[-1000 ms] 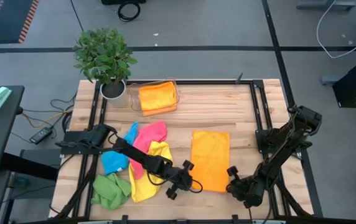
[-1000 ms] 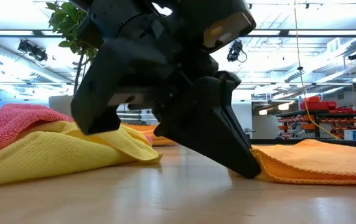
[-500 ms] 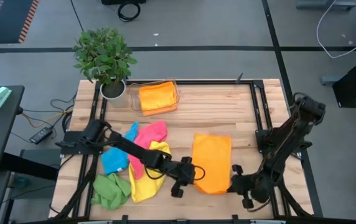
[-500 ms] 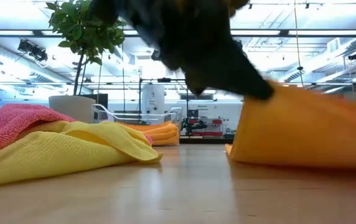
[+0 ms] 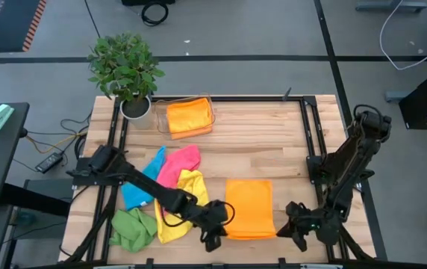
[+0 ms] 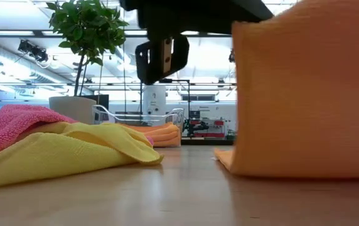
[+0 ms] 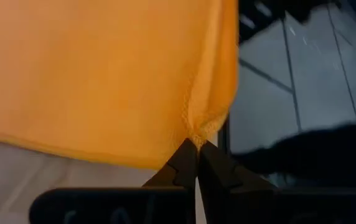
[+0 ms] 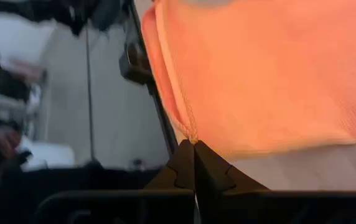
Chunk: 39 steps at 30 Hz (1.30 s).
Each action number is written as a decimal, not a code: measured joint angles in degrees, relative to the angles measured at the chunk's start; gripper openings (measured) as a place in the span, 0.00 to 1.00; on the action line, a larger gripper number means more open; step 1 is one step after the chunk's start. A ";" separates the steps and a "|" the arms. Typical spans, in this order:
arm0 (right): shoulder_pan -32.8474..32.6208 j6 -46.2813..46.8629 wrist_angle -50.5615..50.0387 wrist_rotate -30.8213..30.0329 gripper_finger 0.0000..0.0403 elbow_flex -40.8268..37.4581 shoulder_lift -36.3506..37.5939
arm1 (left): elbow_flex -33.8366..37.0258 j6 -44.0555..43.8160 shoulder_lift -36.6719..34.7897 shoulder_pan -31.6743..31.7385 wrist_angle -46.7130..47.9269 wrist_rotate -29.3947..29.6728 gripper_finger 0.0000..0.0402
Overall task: Fold microfiber towels
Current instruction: Fold the orange microfiber cloth
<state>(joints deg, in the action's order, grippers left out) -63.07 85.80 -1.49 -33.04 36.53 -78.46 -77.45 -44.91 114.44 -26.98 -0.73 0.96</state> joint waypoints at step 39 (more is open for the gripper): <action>25.48 1.04 -34.98 4.37 0.01 0.04 0.15 | 0.00 12.44 -0.12 17.61 12.66 11.88 0.05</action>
<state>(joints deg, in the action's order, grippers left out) -37.59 86.84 -36.47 -28.67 36.58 -78.30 -77.45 -32.46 114.32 -9.37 11.92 12.84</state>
